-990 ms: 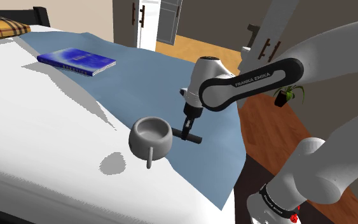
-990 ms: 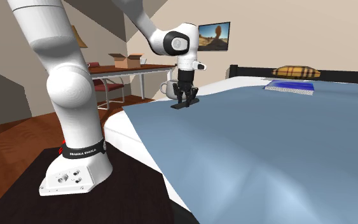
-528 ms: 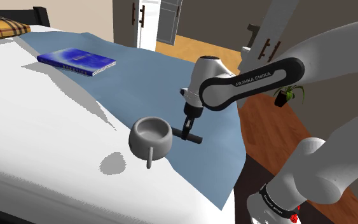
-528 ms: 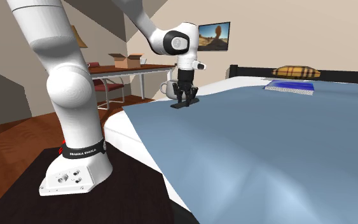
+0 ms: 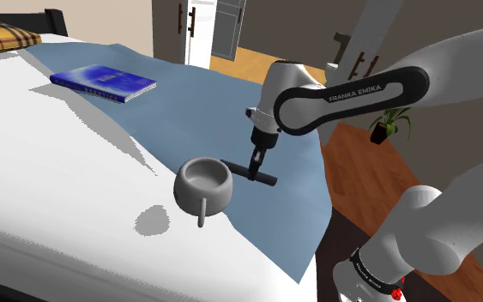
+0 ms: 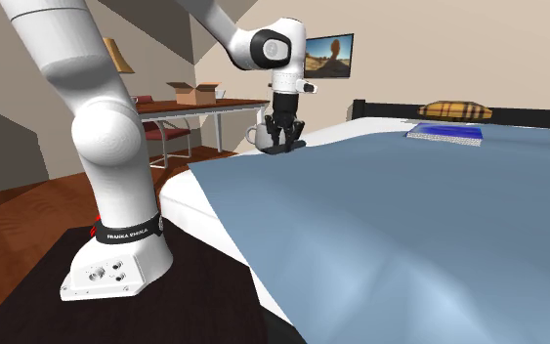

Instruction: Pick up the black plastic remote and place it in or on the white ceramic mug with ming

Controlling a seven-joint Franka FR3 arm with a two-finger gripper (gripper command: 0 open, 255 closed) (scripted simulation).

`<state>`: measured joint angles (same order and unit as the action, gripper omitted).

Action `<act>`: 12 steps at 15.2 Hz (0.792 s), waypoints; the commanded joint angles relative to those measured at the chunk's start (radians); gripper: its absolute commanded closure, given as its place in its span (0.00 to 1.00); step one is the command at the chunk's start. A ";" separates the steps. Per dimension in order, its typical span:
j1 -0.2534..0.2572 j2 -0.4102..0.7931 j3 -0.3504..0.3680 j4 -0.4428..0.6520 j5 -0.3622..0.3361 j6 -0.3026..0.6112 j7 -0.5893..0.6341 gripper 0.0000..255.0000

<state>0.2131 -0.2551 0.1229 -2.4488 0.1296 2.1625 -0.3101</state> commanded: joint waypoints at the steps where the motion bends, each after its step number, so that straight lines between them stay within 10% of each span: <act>1: 0.000 -0.013 -0.001 0.018 -0.001 -0.031 0.002 1.00; 12: -0.003 -0.070 -0.008 0.118 -0.007 -0.188 0.012 1.00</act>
<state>0.2111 -0.3198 0.1165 -2.3394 0.1234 1.9888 -0.2983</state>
